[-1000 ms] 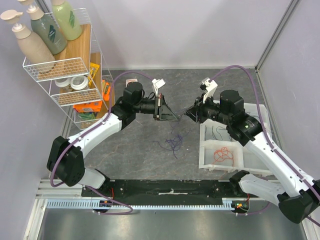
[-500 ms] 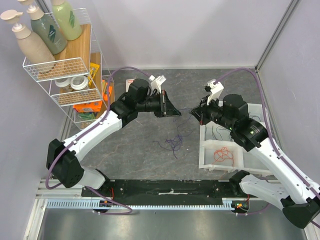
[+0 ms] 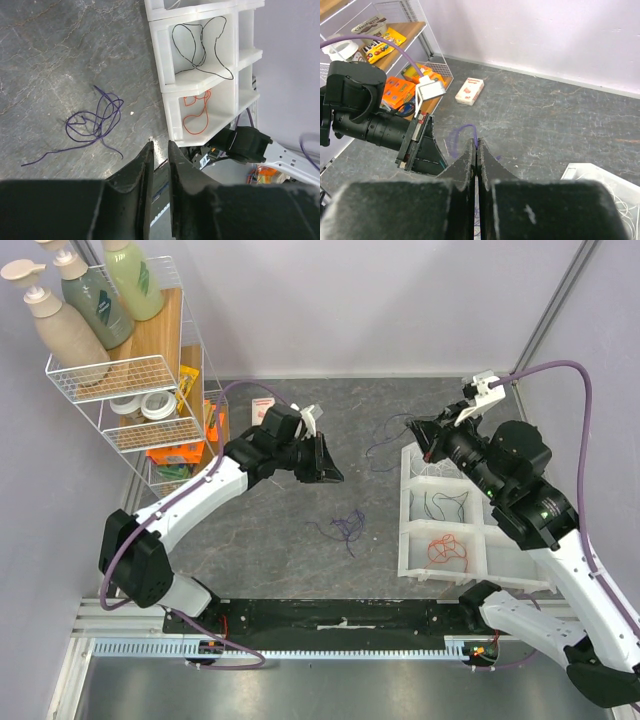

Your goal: Untangle the cables

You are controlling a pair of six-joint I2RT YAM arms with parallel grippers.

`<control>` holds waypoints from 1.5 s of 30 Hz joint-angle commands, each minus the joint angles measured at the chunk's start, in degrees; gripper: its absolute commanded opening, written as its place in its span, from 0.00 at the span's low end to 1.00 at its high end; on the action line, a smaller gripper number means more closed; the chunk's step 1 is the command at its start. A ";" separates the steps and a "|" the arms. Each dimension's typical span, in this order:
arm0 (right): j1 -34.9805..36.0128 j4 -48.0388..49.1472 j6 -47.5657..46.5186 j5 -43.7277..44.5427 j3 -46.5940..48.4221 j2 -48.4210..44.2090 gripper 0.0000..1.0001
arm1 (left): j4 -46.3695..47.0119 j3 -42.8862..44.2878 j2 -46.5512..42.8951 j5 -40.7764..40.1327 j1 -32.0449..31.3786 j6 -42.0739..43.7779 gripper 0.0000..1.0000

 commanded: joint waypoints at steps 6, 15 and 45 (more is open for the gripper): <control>-0.06 -1.22 0.42 -0.27 0.82 0.17 0.00 | 22.69 -7.69 -11.02 9.67 -0.22 3.50 0.59; -0.06 -0.78 0.33 -7.21 0.56 1.14 0.00 | 42.49 -10.78 -11.65 15.91 -0.13 -4.23 0.62; -0.06 -2.10 -1.08 11.34 0.21 -2.55 0.00 | 26.06 -11.48 -8.93 1.48 3.03 -8.10 0.02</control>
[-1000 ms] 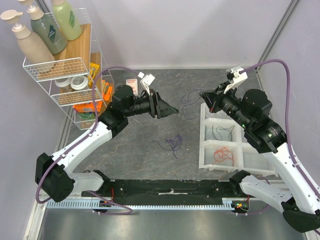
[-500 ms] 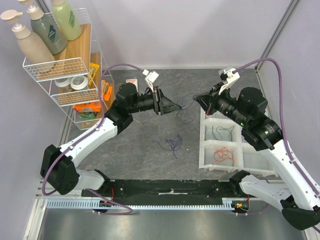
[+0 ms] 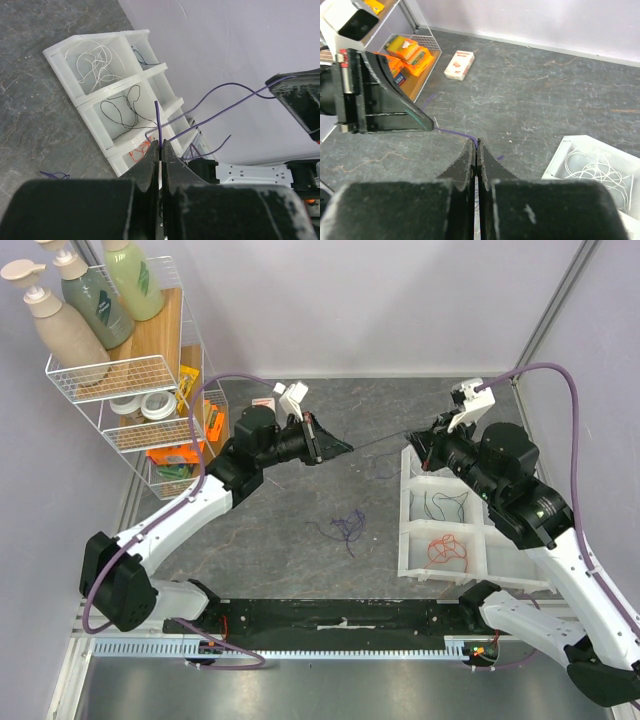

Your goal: Untangle the cables

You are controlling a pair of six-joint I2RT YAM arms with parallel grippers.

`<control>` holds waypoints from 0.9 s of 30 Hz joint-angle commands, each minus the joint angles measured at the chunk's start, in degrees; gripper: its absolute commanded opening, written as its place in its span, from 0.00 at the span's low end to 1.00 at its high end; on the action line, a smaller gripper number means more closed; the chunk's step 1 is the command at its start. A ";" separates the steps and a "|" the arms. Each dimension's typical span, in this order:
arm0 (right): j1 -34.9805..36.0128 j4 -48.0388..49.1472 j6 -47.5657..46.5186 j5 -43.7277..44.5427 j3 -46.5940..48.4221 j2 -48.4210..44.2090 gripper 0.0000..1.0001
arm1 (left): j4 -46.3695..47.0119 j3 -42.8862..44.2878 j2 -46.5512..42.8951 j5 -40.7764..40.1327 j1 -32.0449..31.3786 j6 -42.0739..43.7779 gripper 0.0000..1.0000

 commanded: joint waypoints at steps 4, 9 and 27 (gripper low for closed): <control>-0.35 2.27 0.26 6.46 -0.34 -1.36 0.00 | 0.97 -2.19 1.29 4.14 2.24 -6.15 0.02; -0.35 1.75 -0.43 8.65 -0.08 -0.14 0.00 | -2.95 1.23 3.93 7.23 2.33 -3.62 0.23; -19.92 -24.09 -0.34 41.71 0.46 9.01 0.00 | -26.87 8.36 2.62 11.89 3.91 20.29 0.55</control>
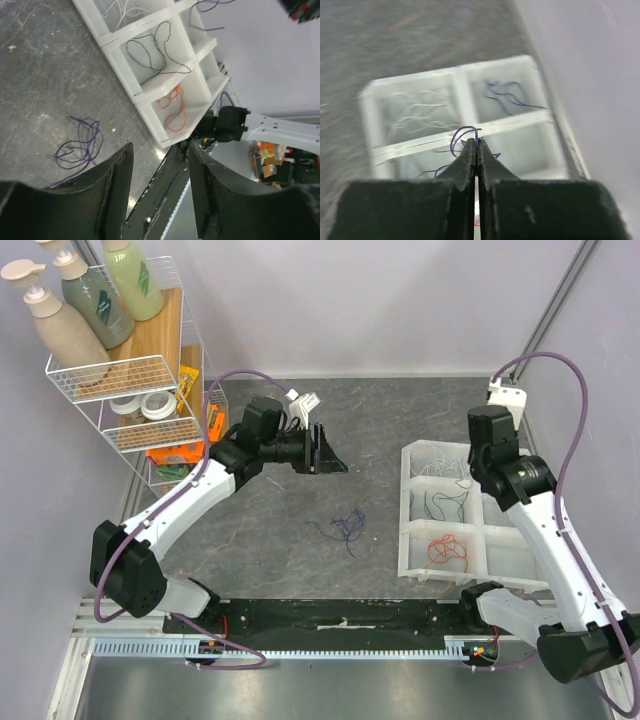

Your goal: Untangle the cables

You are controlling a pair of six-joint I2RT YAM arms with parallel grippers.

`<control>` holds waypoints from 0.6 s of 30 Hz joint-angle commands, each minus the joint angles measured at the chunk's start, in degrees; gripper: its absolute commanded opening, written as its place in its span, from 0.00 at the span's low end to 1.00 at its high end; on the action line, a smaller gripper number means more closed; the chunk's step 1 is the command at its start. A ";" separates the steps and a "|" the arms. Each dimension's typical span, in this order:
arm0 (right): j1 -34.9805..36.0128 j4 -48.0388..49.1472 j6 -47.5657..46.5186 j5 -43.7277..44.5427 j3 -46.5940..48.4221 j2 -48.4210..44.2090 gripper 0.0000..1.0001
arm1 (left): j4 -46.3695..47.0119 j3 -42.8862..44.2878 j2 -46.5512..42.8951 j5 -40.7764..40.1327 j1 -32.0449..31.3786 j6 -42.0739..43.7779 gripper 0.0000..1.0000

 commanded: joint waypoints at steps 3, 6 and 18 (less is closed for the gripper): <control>-15.18 -4.03 -2.75 4.93 -4.09 -0.54 0.00 | -8.78 2.15 -2.24 2.01 1.81 13.11 0.55; -16.86 0.19 -3.72 5.54 -8.58 -1.25 0.00 | -11.60 2.15 -2.94 1.75 3.13 17.51 0.56; -22.67 6.27 0.93 1.50 -14.30 6.22 0.03 | -19.69 1.63 -5.32 -1.68 6.92 27.72 0.56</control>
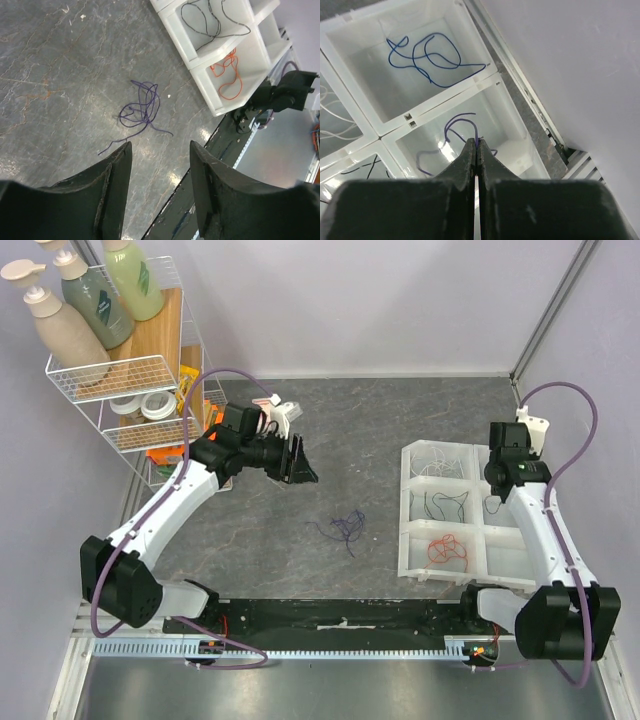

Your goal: Untangle the cables

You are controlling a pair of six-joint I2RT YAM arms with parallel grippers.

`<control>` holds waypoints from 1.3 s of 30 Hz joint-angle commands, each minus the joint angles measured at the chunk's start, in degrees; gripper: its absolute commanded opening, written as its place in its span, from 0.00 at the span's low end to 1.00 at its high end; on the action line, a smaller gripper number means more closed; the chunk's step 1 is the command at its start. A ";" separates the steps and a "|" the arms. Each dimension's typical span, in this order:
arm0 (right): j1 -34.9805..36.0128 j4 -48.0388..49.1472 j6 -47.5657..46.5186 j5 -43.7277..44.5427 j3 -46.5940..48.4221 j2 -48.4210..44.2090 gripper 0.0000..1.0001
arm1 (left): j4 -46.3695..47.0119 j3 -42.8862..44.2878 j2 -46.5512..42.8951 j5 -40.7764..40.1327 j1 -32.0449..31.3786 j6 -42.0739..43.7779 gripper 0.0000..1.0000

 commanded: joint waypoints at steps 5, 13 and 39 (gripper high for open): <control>-1.12 -2.85 1.39 -5.54 4.95 3.47 0.48 | -2.07 0.31 -0.94 -1.20 0.14 5.75 0.57; 11.76 1.51 -3.62 -31.97 11.21 5.40 0.63 | -2.77 -1.10 5.81 -1.03 0.05 1.36 0.56; 39.22 14.72 -10.83 -54.17 5.23 26.85 0.59 | 10.77 -8.49 17.60 5.13 -2.23 -19.56 0.42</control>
